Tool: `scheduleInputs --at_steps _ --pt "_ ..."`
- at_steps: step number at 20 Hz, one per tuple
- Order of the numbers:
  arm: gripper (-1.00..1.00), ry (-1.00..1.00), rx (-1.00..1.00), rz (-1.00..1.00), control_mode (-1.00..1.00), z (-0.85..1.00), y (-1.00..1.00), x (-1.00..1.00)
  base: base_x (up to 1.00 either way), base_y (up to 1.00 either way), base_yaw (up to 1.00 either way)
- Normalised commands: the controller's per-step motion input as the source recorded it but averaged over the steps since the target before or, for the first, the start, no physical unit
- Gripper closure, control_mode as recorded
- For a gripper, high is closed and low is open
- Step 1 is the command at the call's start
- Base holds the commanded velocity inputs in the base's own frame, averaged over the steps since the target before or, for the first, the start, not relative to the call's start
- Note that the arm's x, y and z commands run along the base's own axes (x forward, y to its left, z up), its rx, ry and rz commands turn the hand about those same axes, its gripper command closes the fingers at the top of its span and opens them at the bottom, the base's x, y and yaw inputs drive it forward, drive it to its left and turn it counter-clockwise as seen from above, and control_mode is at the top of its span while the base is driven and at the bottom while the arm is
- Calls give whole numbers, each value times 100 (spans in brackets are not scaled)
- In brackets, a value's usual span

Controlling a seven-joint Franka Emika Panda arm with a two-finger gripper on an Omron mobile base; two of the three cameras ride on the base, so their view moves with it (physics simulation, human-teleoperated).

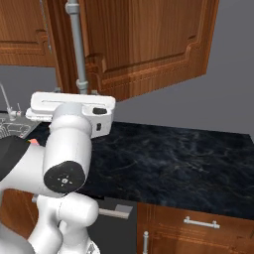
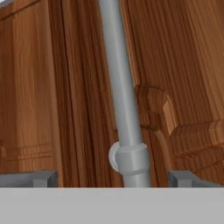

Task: Open the cabinet. Pick the bar soap and place it next to the sink. Then close the cabinet.

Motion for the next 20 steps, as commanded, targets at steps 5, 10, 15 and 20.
scheduleInputs --at_steps 5,10,15,20 --pt "-100 0 0 0 -100 0 11 50 0 0 0" --pt "-100 1 0 0 -100 0 0 77 0 0 0" --pt "-100 4 0 0 -100 0 0 85 0 0 0" --pt "-100 8 0 3 -100 0 0 86 0 0 0"
